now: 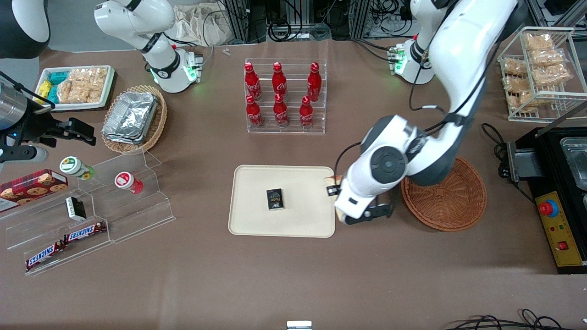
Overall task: Place sandwich from basket to tray
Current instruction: 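Lift the sandwich and carry it with the left gripper over the cream tray, then lower the sandwich onto the tray beside the black tissue pack and release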
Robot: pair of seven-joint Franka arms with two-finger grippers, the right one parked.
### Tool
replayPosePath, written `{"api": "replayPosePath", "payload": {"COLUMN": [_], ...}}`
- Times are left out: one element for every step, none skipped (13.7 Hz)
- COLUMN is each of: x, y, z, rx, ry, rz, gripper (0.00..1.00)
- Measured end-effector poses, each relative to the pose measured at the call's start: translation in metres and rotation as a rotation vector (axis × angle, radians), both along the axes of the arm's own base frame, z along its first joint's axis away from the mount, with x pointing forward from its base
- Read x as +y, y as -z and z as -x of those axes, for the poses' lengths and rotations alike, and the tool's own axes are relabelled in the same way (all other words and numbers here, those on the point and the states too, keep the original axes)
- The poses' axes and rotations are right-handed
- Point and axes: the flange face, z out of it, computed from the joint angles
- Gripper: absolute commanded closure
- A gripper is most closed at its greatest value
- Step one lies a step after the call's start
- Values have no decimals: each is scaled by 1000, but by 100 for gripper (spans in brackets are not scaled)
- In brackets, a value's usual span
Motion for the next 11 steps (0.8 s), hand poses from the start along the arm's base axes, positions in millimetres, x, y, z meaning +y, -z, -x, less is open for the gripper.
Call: {"api": "replayPosePath", "payload": {"x": [-13, -23, -32, -36, -36, -36, -35, -35, -35, -35, -35], "y": [21, 41, 59, 75, 86, 93, 96, 97, 96, 95, 93], "z": [4, 7, 10, 11, 11, 11, 11, 10, 9, 9, 8], "rx": [8, 12, 15, 19, 22, 24, 26, 27, 25, 22, 20], "ry": [11, 19, 24, 24, 26, 29, 29, 28, 27, 26, 25], "rz": [12, 23, 34, 41, 39, 33, 31, 31, 32, 34, 35], "gripper": [97, 95, 94, 92, 84, 71, 39, 0, 0, 0, 0]}}
